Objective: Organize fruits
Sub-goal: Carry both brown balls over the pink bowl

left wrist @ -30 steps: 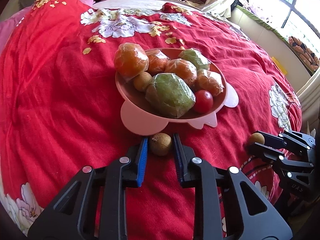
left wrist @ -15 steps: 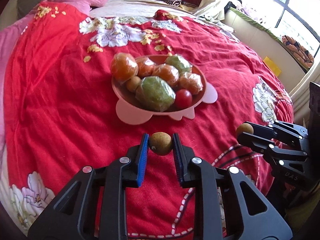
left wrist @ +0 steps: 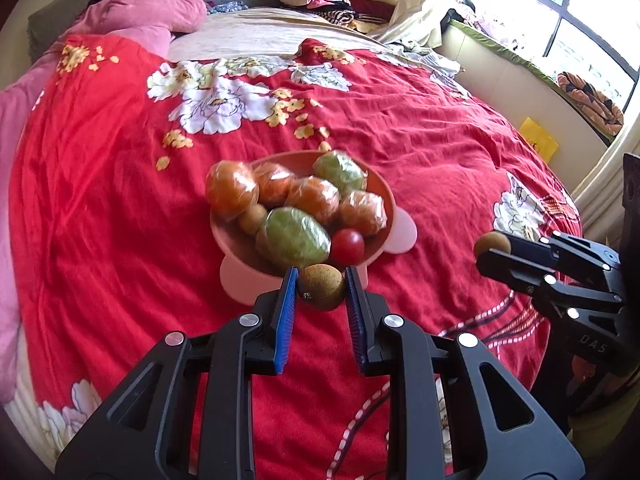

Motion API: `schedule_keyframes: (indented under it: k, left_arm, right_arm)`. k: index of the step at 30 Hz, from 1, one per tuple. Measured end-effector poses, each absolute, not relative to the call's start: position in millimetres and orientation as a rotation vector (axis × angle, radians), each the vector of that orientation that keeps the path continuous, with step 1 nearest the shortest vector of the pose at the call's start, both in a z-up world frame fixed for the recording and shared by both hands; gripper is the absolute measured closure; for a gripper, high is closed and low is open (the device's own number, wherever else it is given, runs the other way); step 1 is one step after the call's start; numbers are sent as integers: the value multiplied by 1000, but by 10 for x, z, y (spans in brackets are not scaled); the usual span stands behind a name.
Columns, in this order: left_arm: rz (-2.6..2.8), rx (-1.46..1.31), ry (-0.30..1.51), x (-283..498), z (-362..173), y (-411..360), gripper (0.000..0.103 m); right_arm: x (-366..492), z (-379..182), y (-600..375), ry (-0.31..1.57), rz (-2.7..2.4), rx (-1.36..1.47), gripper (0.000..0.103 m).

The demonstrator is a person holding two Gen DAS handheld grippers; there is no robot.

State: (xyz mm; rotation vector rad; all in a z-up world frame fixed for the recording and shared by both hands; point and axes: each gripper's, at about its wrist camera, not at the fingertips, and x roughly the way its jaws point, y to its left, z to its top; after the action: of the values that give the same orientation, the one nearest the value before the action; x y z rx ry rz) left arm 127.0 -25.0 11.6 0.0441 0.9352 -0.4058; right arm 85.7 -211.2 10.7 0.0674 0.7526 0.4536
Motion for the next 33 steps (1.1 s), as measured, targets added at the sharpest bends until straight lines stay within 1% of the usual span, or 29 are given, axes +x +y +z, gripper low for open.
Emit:
schedule_keyframes:
  k: [10,20,33]
  left_arm:
    - [-397,68,923,1466,197,-337,86]
    - [-386,68,935,1636,155,-340,86]
    - [-423,111,953,1719,19,-535,86]
  right_arm:
    - [1079,242,-2150,715,462,87,78]
    - [1358,133,-2091,747,472,69,78]
    - [1668,-5,-2031,782,503,50,78]
